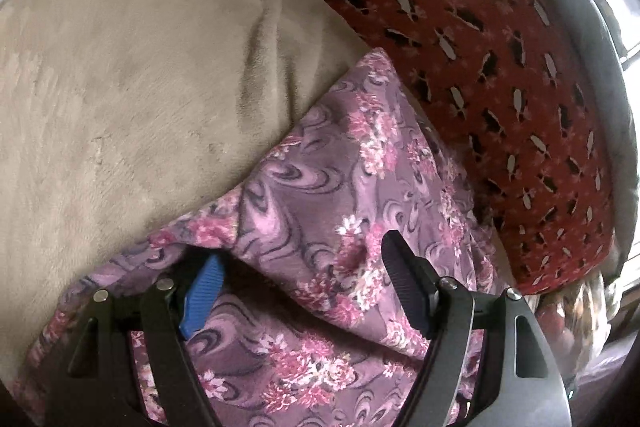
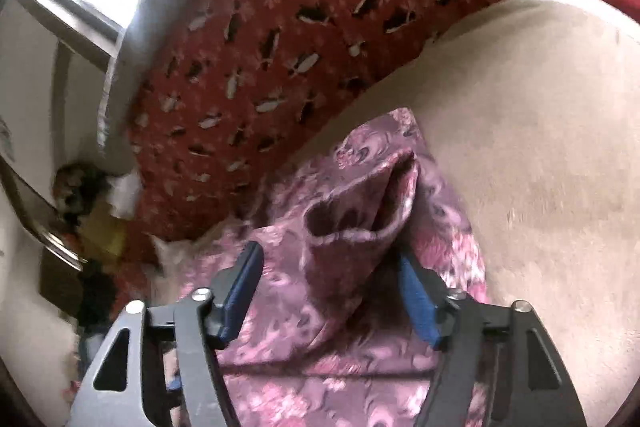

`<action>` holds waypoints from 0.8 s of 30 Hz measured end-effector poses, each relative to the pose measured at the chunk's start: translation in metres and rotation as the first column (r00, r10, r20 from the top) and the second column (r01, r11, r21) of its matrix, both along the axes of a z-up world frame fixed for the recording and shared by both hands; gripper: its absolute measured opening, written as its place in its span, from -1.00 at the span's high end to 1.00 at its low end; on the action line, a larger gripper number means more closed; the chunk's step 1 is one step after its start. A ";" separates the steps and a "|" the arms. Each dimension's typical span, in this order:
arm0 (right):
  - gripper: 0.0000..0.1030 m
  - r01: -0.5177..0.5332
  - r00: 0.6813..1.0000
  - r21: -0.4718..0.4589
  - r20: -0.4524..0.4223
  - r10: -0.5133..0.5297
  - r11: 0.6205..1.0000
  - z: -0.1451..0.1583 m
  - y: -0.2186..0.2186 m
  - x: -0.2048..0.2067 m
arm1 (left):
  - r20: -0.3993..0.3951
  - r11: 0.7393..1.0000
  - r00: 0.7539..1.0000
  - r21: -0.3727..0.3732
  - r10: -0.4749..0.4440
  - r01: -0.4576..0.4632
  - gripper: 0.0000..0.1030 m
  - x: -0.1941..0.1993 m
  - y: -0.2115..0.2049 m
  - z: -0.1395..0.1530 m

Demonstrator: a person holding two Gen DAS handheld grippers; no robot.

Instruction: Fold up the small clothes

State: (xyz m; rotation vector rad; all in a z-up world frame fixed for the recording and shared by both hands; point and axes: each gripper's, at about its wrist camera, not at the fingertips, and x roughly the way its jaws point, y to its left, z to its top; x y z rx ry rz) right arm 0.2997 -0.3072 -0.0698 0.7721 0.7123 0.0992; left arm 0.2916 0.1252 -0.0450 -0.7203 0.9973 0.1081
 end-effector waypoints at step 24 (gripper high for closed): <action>0.34 0.058 0.989 -0.060 0.138 -0.049 0.997 0.033 -0.013 -0.021 | 0.090 0.993 0.994 0.107 -0.061 0.052 -0.02 -0.027 -0.049 0.028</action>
